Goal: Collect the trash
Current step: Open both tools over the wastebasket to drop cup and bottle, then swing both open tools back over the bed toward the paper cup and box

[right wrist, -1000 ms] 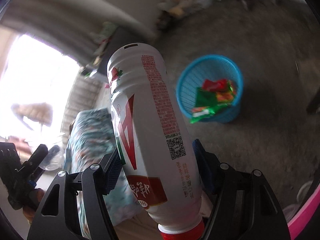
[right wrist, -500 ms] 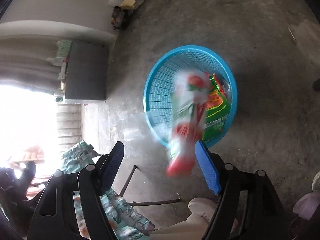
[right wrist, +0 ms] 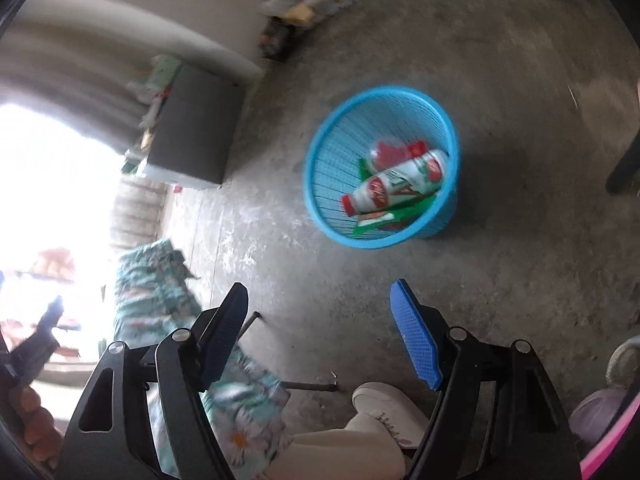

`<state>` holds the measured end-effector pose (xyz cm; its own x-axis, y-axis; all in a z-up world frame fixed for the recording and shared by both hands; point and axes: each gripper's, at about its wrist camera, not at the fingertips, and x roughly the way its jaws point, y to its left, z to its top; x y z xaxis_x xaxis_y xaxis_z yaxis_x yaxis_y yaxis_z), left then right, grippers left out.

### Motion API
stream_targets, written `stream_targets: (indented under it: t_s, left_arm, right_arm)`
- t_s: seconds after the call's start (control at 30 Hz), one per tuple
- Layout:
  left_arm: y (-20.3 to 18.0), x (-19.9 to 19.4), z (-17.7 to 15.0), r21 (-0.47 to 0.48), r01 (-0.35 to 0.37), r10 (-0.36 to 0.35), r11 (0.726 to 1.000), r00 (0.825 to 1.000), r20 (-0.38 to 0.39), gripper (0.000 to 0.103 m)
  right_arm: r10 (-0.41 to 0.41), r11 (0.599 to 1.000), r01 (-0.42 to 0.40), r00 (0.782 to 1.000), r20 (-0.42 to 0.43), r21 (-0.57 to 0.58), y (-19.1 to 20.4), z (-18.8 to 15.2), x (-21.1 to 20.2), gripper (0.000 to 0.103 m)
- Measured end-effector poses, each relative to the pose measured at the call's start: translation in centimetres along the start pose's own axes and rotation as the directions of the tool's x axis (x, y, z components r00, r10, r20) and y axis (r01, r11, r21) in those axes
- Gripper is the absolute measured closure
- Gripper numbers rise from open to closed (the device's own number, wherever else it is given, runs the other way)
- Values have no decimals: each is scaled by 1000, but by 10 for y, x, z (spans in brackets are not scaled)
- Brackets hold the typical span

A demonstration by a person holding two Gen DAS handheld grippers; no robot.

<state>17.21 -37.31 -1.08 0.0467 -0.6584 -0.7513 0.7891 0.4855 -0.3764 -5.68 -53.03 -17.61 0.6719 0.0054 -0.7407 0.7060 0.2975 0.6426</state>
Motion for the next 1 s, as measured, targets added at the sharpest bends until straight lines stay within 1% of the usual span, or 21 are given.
stream_targets:
  t_s: [0.07,0.1,0.13,0.23,0.27,0.3,0.37,0.47,0.6,0.7,0.8,0.87,0.97,1.0]
  left_arm:
    - [-1,-25,-7,10,-13,13,1000,999,38,15]
    - [0,-42,-12,12,-17,16,1000,998,65,15]
    - [2,-58,-18,16,-20,18,1000,996,90,15]
    - [10,-102,-35,19,-39,36,999,988,153,15]
    - [13,-112,-40,17,-46,42,999,985,165,15]
    - [20,-129,-49,7,-62,60,998,981,185,15]
    - [31,-149,-62,-15,-91,92,996,973,212,15]
    - [50,-184,-82,-66,-144,156,987,954,257,15]
    - [74,-224,-112,-107,-217,240,970,919,313,15]
    - [90,-244,-131,-125,-263,290,957,902,319,15]
    - [110,-261,-151,-164,-311,349,936,880,321,15]
    - [120,-269,-161,-188,-327,373,926,872,317,15]
    - [136,-280,-181,-237,-351,414,906,853,318,15]
    - [143,-285,-188,-254,-363,432,896,844,318,15]
  right_arm:
    - [-4,997,6,1000,26,-73,25,-8,-15,28]
    - [0,993,5,999,37,-114,37,-13,-23,23]
    - [4,988,3,999,44,-156,46,-18,-30,21]
    - [15,950,1,999,50,-311,88,-35,-46,17]
    - [22,939,-5,999,47,-343,98,-40,-48,16]
    - [27,930,-10,999,42,-368,107,-45,-51,16]
    - [46,909,-31,999,26,-415,127,-56,-55,16]
    - [67,885,-63,998,-8,-461,148,-72,-56,16]
    - [68,849,-82,997,-47,-522,172,-93,-57,16]
    - [71,829,-96,995,-67,-551,186,-106,-61,16]
    - [73,815,-110,993,-89,-569,195,-116,-60,16]
    - [75,806,-123,991,-107,-579,201,-122,-57,16]
    - [70,786,-136,989,-133,-603,213,-134,-54,16]
    - [69,781,-140,988,-138,-609,216,-136,-53,16]
